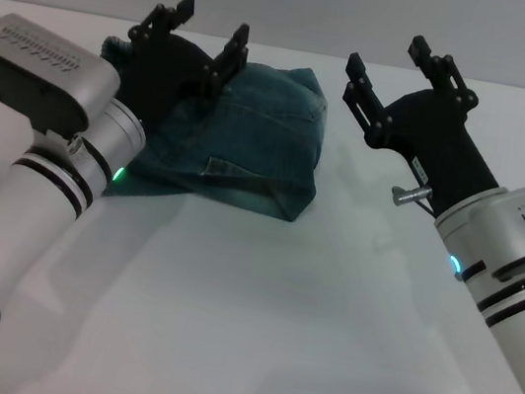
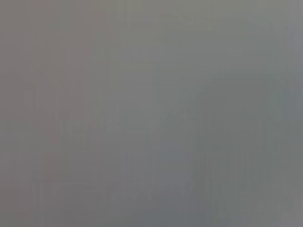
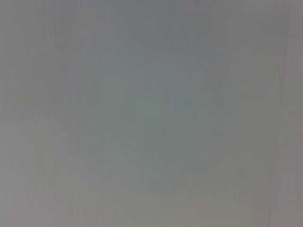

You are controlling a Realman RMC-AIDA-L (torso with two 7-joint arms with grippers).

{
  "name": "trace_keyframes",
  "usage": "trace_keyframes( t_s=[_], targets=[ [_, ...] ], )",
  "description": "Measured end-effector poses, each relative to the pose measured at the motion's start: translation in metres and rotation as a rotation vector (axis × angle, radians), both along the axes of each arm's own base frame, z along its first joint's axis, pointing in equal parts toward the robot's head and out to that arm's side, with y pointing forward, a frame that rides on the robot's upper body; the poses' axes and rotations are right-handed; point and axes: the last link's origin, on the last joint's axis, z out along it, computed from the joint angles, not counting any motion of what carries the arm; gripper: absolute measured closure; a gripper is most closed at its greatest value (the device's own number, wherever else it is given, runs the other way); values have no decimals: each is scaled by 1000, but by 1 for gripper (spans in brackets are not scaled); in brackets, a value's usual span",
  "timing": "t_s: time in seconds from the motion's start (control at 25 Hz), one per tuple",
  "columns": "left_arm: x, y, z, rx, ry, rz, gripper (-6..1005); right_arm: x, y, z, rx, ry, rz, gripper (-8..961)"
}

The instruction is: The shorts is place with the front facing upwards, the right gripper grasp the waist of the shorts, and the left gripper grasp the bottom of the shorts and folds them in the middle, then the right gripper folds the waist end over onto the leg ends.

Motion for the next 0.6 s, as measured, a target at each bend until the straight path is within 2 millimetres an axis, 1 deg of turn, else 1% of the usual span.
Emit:
trace_keyframes(
  t_s=[0.28, 0.36, 0.4, 0.48, 0.56, 0.6],
  targets=[
    [-12, 19, -12, -111, 72, 85, 272, 2, -6, -4, -31, 27, -9, 260],
    [-14, 20, -12, -116, 73, 97, 272, 3, -8, -4, -38, 35, -14, 260],
    [-20, 21, -11, -122, 60, 129, 272, 5, -8, -4, -41, 40, -18, 260],
    [-24, 21, -10, -127, 45, 150, 271, 7, -10, -4, -45, 50, -28, 260],
    [-35, 20, -9, -146, 6, 209, 271, 9, -12, -3, -45, 57, -36, 260],
    [-35, 20, -9, -146, 6, 209, 271, 10, -13, -3, -44, 61, -38, 260]
  ],
)
